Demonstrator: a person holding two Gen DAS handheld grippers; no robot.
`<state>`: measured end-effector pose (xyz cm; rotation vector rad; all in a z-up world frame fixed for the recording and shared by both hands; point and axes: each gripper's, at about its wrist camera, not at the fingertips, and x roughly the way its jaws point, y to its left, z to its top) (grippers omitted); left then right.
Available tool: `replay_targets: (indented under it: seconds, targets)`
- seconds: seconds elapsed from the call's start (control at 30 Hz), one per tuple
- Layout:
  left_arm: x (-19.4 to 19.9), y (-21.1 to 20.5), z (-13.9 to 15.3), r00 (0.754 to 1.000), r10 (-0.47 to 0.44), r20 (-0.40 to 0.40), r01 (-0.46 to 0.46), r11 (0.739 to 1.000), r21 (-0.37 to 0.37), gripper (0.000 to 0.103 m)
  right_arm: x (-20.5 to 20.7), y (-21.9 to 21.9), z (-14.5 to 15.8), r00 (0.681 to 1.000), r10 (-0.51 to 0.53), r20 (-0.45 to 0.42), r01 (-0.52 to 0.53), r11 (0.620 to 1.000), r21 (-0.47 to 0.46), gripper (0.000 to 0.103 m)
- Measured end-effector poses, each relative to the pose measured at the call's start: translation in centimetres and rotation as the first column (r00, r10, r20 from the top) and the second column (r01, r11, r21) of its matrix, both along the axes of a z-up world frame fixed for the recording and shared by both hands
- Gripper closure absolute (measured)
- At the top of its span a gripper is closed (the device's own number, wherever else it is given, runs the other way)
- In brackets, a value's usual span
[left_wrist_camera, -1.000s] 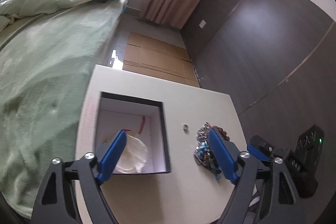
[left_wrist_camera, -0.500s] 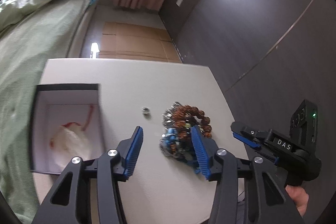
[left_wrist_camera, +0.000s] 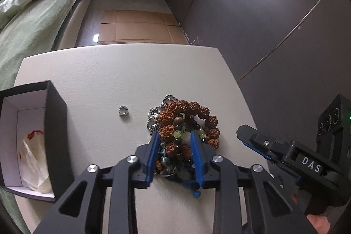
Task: Organize jewelry
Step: 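Grasp the dark bead bracelet in the jewelry pile with the left gripper, then lower the dark bracelet into the box with the left gripper while the right gripper grasps the wooden bead bracelet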
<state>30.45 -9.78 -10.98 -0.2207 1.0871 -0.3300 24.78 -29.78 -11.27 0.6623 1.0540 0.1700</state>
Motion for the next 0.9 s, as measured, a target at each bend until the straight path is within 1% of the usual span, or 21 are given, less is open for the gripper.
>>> replay_targets:
  seconds: [0.03,0.07,0.1,0.2,0.33,0.5,0.67,0.77,0.8,0.83,0.9]
  targets:
    - [0.0,-0.2,-0.2,1.0,-0.002,-0.001,0.002,1.0,0.015,0.086,0.1,0.3,0.0,1.0,0.003,-0.003,-0.003,1.0,-0.004,0.064]
    - [0.0,-0.3,-0.4,1.0,0.0,0.003,0.0,0.999,0.041,0.089,0.2,0.5,-0.1,1.0,0.009,-0.008,-0.009,1.0,-0.008,0.065]
    - [0.0,-0.4,-0.4,1.0,0.0,0.01,0.0,0.999,0.049,0.089,0.4,0.6,-0.2,1.0,0.015,-0.012,-0.015,1.0,-0.011,0.065]
    - [-0.1,-0.3,-0.4,1.0,-0.008,0.012,0.008,0.999,0.042,0.097,0.9,1.1,-0.6,0.999,0.026,-0.018,-0.027,0.999,-0.026,0.065]
    - [-0.4,0.3,-0.2,1.0,0.004,0.015,-0.004,1.0,0.023,0.097,1.7,1.8,-0.7,0.999,0.038,-0.012,-0.039,0.998,-0.052,0.065]
    - [-0.9,1.9,1.6,0.998,0.017,0.057,-0.014,0.999,-0.05,0.097,2.9,2.6,-1.0,0.999,0.048,-0.003,-0.048,0.993,-0.11,0.065]
    - [-1.0,3.7,3.0,0.995,0.044,0.085,-0.036,0.995,-0.092,0.097,3.9,3.8,-1.3,0.997,0.073,-0.011,-0.074,0.981,-0.181,0.065]
    - [-1.2,4.9,3.6,0.993,0.063,0.096,-0.052,0.993,-0.108,0.097,4.4,4.9,-1.4,0.995,0.099,-0.02,-0.101,0.962,-0.253,0.065]
    - [-1.3,5.3,3.9,0.992,0.07,0.102,-0.059,0.992,-0.111,0.097,4.5,5.2,-1.6,0.994,0.108,-0.03,-0.112,0.955,-0.274,0.069]
    - [-1.4,5.7,4.1,0.991,0.077,0.107,-0.065,0.991,-0.113,0.097,4.8,5.6,-1.9,0.992,0.117,-0.049,-0.126,0.949,-0.29,0.07]
    - [-1.6,6.2,4.6,0.989,0.09,0.115,-0.076,0.99,-0.117,0.097,4.9,6.0,-1.9,0.991,0.123,-0.052,-0.134,0.938,-0.321,0.075]
